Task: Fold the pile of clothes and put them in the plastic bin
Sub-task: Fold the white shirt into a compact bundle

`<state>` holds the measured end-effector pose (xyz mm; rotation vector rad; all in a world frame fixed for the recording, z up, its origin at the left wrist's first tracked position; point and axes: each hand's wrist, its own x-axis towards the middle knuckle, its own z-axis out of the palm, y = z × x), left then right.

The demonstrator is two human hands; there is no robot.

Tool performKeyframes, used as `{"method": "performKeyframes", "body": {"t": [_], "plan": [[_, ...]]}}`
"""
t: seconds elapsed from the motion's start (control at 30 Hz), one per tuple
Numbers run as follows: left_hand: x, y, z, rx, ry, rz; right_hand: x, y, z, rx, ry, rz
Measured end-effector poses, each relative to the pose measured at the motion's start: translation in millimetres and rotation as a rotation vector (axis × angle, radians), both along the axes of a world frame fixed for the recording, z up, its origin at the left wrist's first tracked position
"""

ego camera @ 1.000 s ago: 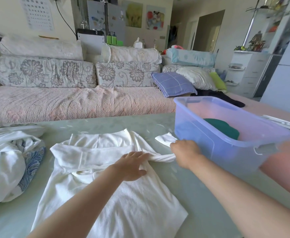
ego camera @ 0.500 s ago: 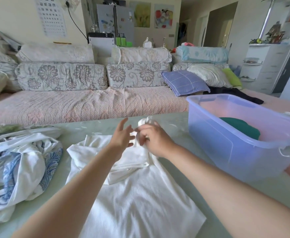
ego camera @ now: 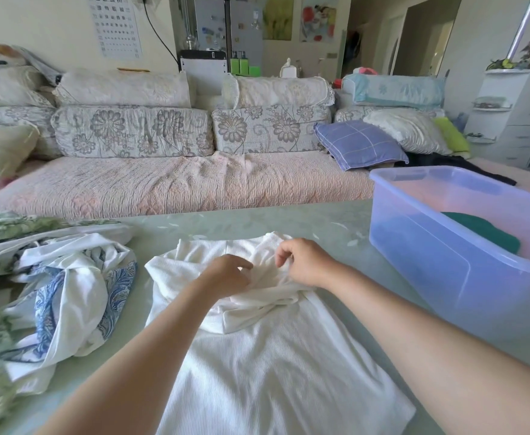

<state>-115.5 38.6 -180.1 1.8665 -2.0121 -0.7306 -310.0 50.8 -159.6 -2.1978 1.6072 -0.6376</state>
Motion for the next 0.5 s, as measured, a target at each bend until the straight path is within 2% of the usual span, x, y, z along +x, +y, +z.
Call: {"method": "performKeyframes", "body": {"t": [0.1,0.17,0.2,0.23,0.27,0.33,0.37,0.43,0.5], "plan": [[1,-6,7,-0.249,0.122,0.215,-11,1,-14,0.121,0.178,0.031],[11,-6,18,-0.456,0.257,0.338,-12,-1,-23,0.125,0.19,0.018],[19,-4,23,-0.513,0.255,0.379,-12,-2,-25,0.113,0.171,0.003],[30,0,27,-0.521,0.184,0.414,-13,-2,-25,0.103,0.147,-0.015],[44,1,28,-0.481,0.029,0.435,-13,-2,-25,0.092,0.121,-0.029],[67,6,26,-0.269,-0.372,0.42,-16,-1,-24,0.08,0.091,-0.038],[74,10,25,-0.136,-0.493,0.405,-17,0,-24,0.074,0.095,-0.036],[76,15,20,0.013,-0.59,0.366,-21,0,-25,0.052,0.105,-0.049],[64,15,19,-0.117,-0.593,0.28,-26,-2,-27,0.021,0.086,-0.101]]}}
